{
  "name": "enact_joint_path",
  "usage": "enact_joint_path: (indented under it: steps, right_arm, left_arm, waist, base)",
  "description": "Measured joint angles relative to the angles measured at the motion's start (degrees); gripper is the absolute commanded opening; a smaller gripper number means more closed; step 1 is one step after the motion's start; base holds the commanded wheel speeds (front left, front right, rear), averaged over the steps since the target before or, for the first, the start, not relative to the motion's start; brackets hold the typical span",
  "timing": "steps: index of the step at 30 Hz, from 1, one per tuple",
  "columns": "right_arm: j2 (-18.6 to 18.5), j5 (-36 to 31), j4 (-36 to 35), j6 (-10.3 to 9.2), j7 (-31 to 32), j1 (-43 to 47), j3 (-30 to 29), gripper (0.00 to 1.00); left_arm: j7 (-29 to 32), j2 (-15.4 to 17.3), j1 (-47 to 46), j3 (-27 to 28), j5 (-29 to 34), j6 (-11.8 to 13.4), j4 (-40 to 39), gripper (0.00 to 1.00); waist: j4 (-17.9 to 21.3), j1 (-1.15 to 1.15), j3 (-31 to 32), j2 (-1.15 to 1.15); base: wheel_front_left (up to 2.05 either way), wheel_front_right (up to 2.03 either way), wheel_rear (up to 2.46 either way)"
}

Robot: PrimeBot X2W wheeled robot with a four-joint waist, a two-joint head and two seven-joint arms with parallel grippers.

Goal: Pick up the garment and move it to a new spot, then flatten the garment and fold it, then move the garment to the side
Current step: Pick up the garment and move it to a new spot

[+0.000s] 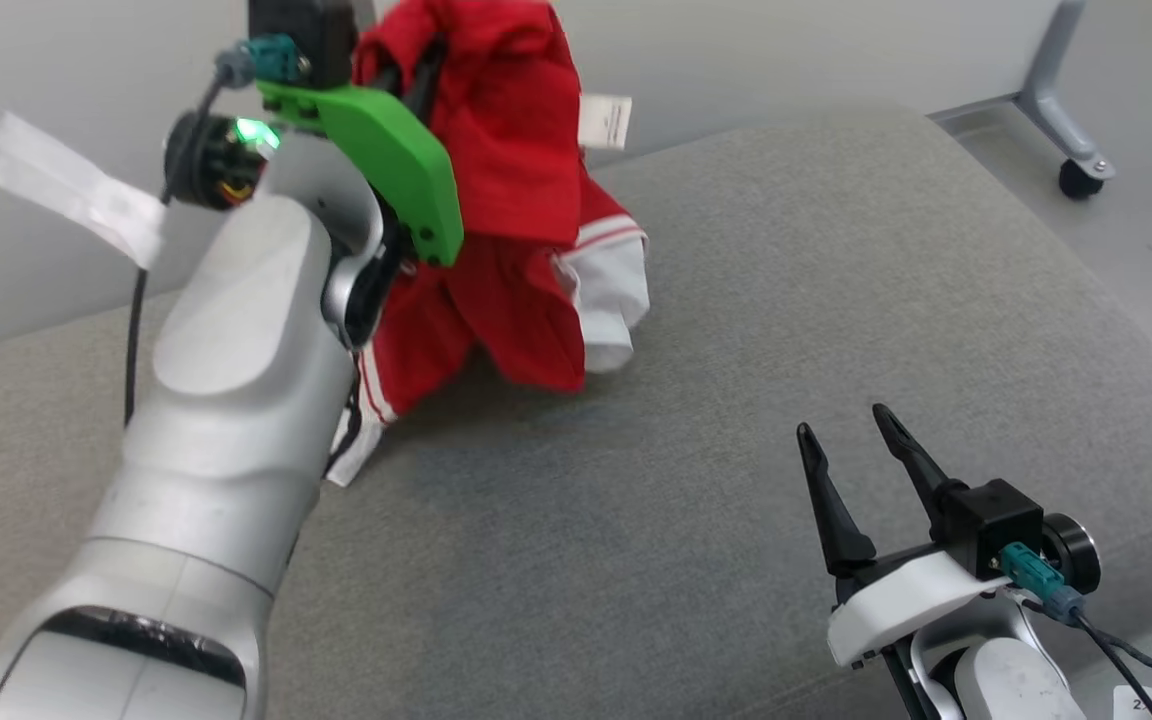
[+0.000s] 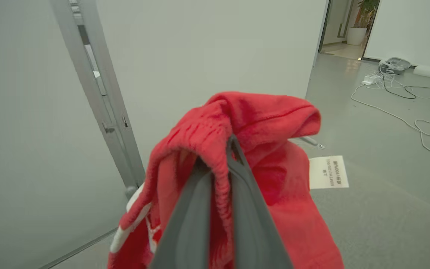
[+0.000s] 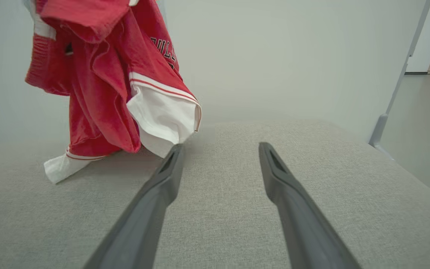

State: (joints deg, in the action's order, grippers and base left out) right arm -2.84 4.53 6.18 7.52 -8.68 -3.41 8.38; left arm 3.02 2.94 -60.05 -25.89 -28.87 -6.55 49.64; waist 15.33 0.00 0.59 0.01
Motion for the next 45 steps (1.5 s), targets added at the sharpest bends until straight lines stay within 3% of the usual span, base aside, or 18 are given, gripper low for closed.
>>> enact_joint_path:
  steps: [7,8,9,10,14,20,23,29,32,37,41,45]
  right_arm:
    - [-0.01,0.92,0.49,0.00,-0.57,-0.69,-0.08,1.00]
    - [-0.02,0.93,0.54,0.00,-0.57,-0.70,-0.24,1.00]
    - [-0.02,0.93,0.60,0.00,-0.58,-0.70,-0.54,1.00]
    - [0.00,0.93,0.69,0.00,-0.58,-0.70,-0.89,1.00]
    - [-0.01,0.81,0.89,0.00,-0.69,-0.68,-2.23,1.00]
    - [0.01,0.27,0.76,0.00,-0.65,-0.48,-4.01,1.00]
    - [0.03,-0.36,0.43,0.01,-0.44,-0.20,-4.83,1.00]
    - [0.03,-0.91,-0.57,0.00,0.01,0.98,-6.71,1.00]
    - [0.00,-1.37,-1.04,0.01,-0.05,1.29,-7.38,1.00]
    - [0.02,-2.23,-1.32,0.01,-0.08,1.82,-7.33,1.00]
    - [0.03,-2.33,-1.21,0.01,-1.05,2.11,-7.51,1.00]
    - [0.03,-2.31,-0.66,0.01,-1.81,3.14,-7.53,1.00]
  left_arm:
    - [6.68,-0.23,11.04,-10.05,-6.02,-0.33,2.91,0.00]
    - [7.70,-0.23,11.91,-11.11,-6.70,-0.33,3.16,0.16]
    - [9.43,-0.19,12.95,-12.67,-7.17,-0.35,3.28,0.41]
    - [10.37,-0.20,14.01,-13.66,-7.94,-0.46,3.11,1.00]
    - [10.74,-0.20,15.84,-15.57,-10.14,-0.42,1.82,1.00]
    - [3.27,0.32,18.55,-13.36,-12.14,0.08,-3.78,1.00]
    - [-1.01,2.47,22.01,-11.01,-13.52,1.12,-8.01,1.00]
    - [-11.66,8.55,31.46,-5.83,-13.88,5.65,-19.13,1.00]
    - [-16.19,11.44,36.87,-3.67,-13.05,7.34,-25.30,1.00]
    - [-17.89,13.76,46.67,1.23,-10.21,9.44,-35.07,1.00]
    - [-18.18,13.24,52.98,7.38,-5.43,9.84,-43.20,1.00]
    - [-18.16,12.51,60.31,11.59,-0.42,9.83,-46.08,1.00]
  waist:
    - [4.65,0.00,-2.71,0.00]
    - [4.89,0.00,-3.10,0.00]
    - [5.08,0.00,-3.59,0.00]
    - [5.14,0.00,-4.01,0.00]
    - [4.15,0.00,-4.61,0.00]
    - [1.08,0.00,-3.91,0.00]
    - [-1.03,0.00,-3.05,0.00]
    - [-5.41,0.00,-1.42,0.00]
    - [-7.65,0.00,-0.74,-0.01]
    - [-11.32,0.00,0.22,0.00]
    - [-13.98,0.00,0.84,0.00]
    - [-16.02,0.00,1.65,0.00]
  base:
    - [0.00,0.00,0.00]
    - [0.00,0.00,0.00]
    - [0.00,0.00,0.00]
    - [0.00,0.00,0.00]
    - [0.00,0.00,0.00]
    - [0.00,0.00,0.00]
    - [0.00,0.00,0.00]
    - [0.00,0.00,0.00]
    - [0.00,0.00,0.00]
    - [0.00,0.00,0.00]
    - [0.00,0.00,0.00]
    - [0.00,0.00,0.00]
